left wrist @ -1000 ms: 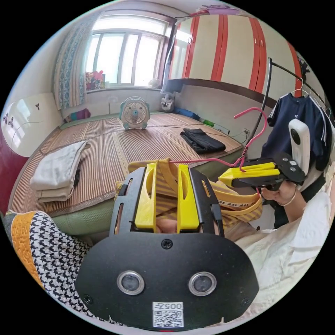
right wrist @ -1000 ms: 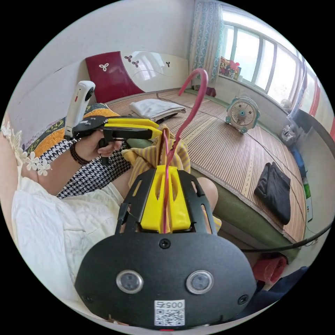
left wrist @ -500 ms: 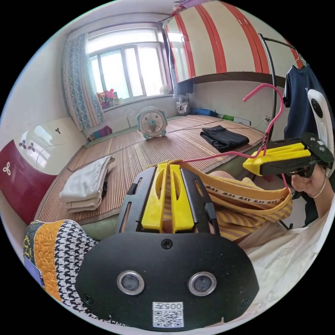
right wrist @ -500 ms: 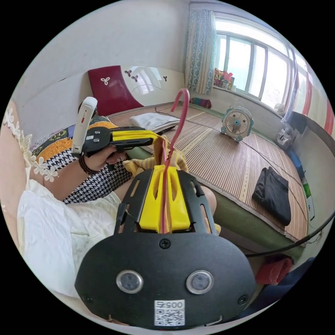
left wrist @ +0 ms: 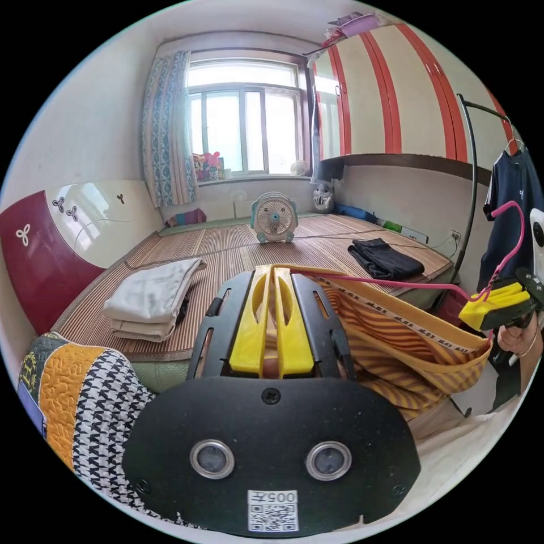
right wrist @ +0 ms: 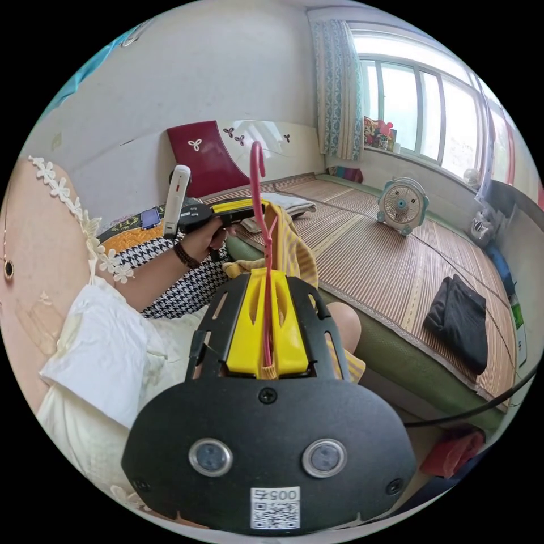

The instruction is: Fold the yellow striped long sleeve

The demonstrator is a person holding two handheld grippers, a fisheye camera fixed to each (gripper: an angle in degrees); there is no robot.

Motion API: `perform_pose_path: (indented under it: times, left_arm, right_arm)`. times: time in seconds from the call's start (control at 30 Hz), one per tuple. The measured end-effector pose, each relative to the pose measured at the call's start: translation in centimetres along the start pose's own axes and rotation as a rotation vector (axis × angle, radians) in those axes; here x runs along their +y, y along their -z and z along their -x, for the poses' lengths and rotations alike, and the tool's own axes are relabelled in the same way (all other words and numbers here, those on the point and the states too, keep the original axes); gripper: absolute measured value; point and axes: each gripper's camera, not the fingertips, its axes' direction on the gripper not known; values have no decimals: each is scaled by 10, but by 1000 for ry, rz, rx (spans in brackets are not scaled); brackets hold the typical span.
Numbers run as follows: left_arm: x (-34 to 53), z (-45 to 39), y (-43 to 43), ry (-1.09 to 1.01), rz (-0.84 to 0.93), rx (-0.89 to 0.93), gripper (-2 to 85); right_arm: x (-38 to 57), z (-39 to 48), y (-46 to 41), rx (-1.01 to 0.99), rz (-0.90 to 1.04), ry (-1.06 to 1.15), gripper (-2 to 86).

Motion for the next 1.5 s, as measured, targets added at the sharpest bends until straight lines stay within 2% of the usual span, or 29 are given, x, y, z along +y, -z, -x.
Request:
perform_pose_path:
  times: [0.2,0.33,0.5,0.67,0.97,1.2,1.37,1.5]
  left_arm:
    - [-6,-2,-13,11,31,-65,-3]
    - [-7,8,-26,53,72,-4,-2]
    - [1,-5,-58,-20,238,-24,1]
    - [26,-6,-91,-31,427,67,8]
    - [25,37,-78,143,416,209,30]
    - [-9,43,8,13,231,285,54]
    - [-47,28,82,-97,-9,553,77]
    - [-60,9,96,-141,-34,652,86]
  right_arm:
    - [8,5,11,5,8,19,-15]
    - [10,-4,19,39,8,-41,-16]
    - [10,-14,19,30,-42,-101,-16]
    - [9,-18,7,38,-36,-152,-16]
    - [-6,1,-29,69,11,-138,-16]
    - [-13,10,-47,91,32,-120,-16]
    - [-19,17,-57,86,23,-115,-16]
    - [-24,29,-62,119,32,-89,-16]
